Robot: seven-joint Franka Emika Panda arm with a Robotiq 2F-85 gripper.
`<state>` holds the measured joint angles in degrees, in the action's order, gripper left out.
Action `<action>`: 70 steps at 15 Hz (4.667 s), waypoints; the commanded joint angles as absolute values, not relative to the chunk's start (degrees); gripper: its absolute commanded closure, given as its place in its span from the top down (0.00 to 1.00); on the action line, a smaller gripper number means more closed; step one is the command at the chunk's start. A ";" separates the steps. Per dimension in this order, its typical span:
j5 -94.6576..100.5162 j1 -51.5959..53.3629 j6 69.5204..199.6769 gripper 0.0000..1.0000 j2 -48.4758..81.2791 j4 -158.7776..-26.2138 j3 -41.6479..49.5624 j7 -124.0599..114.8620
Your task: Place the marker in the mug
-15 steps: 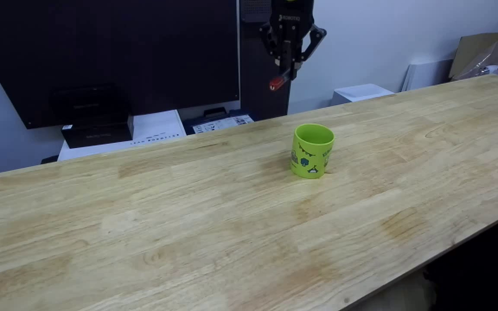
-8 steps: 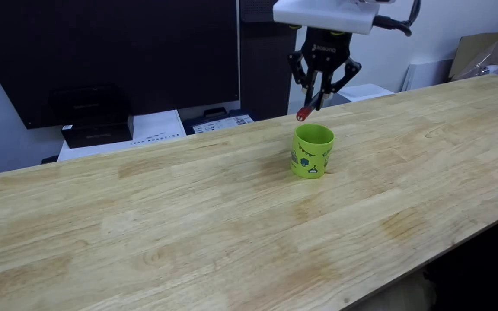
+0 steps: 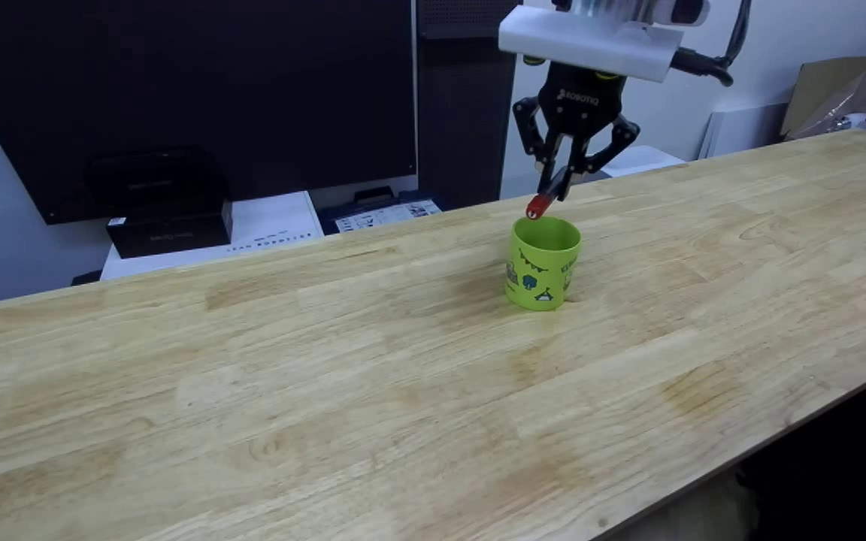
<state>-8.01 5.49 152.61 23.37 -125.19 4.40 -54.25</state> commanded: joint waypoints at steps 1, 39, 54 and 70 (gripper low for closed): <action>-3.36 10.11 159.91 0.05 26.49 -124.12 8.95 -60.94; -8.18 60.59 179.42 0.05 37.73 -138.04 53.87 -75.54; -18.02 61.72 181.19 0.05 41.45 -137.60 50.70 -69.97; -17.75 58.80 177.99 0.72 43.36 -132.34 48.31 -67.50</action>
